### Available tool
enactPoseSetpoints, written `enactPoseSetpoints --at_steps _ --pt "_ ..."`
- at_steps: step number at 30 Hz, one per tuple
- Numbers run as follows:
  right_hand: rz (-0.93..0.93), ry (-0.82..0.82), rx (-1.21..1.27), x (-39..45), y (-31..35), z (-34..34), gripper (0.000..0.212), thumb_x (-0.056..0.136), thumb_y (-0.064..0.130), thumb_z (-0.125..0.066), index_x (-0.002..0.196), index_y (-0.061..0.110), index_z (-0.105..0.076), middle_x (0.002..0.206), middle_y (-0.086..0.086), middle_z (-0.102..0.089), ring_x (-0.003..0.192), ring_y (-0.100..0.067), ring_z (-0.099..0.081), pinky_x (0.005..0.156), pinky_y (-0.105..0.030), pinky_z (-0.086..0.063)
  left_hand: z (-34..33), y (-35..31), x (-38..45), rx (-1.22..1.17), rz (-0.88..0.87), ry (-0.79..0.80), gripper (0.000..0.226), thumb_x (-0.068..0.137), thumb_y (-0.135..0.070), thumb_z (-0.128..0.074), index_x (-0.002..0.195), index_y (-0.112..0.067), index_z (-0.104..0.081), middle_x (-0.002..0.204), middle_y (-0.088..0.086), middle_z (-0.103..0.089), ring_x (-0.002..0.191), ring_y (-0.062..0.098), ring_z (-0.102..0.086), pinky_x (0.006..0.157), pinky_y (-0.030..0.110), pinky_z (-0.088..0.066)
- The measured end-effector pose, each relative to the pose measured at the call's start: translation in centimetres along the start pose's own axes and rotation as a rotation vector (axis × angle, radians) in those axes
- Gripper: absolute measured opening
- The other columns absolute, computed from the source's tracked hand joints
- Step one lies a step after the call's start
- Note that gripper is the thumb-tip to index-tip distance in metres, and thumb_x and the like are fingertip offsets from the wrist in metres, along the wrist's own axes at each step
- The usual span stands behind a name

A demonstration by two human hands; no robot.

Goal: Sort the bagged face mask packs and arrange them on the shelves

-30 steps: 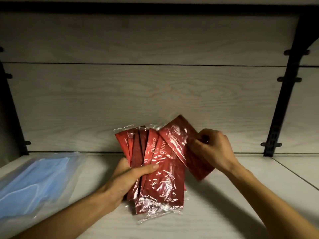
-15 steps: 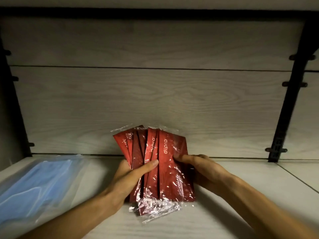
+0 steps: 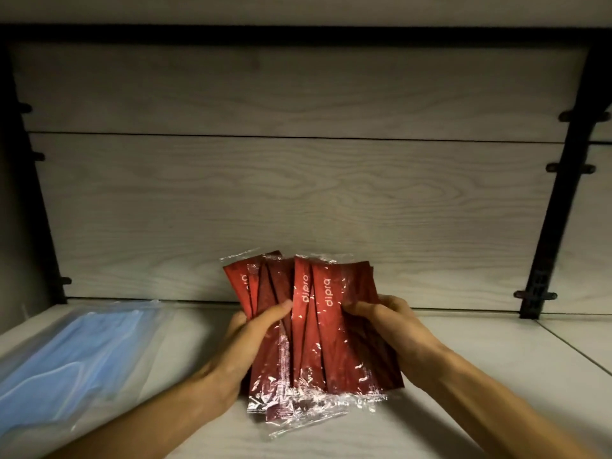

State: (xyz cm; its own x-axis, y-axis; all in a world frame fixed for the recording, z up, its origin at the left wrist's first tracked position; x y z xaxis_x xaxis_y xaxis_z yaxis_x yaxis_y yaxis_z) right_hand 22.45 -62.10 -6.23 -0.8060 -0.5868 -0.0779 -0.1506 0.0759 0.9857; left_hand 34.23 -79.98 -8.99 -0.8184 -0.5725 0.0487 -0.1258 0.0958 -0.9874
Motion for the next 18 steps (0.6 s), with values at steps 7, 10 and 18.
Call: enactPoseSetpoints --at_steps 7,10,18 --pt "0.024 -0.002 0.031 -0.6 0.6 0.0 0.016 0.093 0.005 -0.065 0.102 -0.007 -0.069 0.074 -0.015 -0.073 0.056 -0.02 -0.069 0.05 -0.025 -0.055 1.0 0.7 0.0 0.031 0.038 -0.057 0.067 0.057 -0.046 -0.089 0.117 -0.022 -0.068 0.104 0.004 -0.078 0.096 0.025 -0.076 0.093 0.049 -0.056" --pt "0.046 -0.087 0.079 -0.5 1.2 1.0 0.02 0.095 0.008 -0.062 0.105 -0.009 -0.066 0.072 -0.015 -0.071 0.055 -0.022 -0.068 0.049 -0.026 -0.054 1.2 0.6 0.0 0.008 0.033 -0.048 0.067 0.058 -0.046 -0.088 0.117 -0.022 -0.067 0.104 0.004 -0.078 0.096 0.027 -0.076 0.093 0.05 -0.057" --pt "0.071 -0.157 0.167 0.1 2.6 3.5 0.025 0.089 0.03 -0.056 0.085 0.007 -0.067 0.073 -0.013 -0.067 0.066 -0.03 -0.066 0.069 -0.04 -0.058 0.5 -0.5 -0.5 -0.001 -0.023 -0.024 0.03 0.077 -0.026 -0.082 0.105 -0.016 -0.077 0.098 0.009 -0.079 0.089 0.027 -0.077 0.079 0.038 -0.06"
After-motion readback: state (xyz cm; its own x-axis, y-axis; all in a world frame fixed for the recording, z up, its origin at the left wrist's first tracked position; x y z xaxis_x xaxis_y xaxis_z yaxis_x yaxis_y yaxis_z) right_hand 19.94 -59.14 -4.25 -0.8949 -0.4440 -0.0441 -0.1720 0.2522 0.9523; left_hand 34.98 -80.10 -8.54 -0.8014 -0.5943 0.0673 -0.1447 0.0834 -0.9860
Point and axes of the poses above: each hand's wrist, its own x-axis towards the middle knuckle, its own z-axis out of the back of the hand, y = z × x, the point moved 8 cm from there along x, towards the middle knuckle
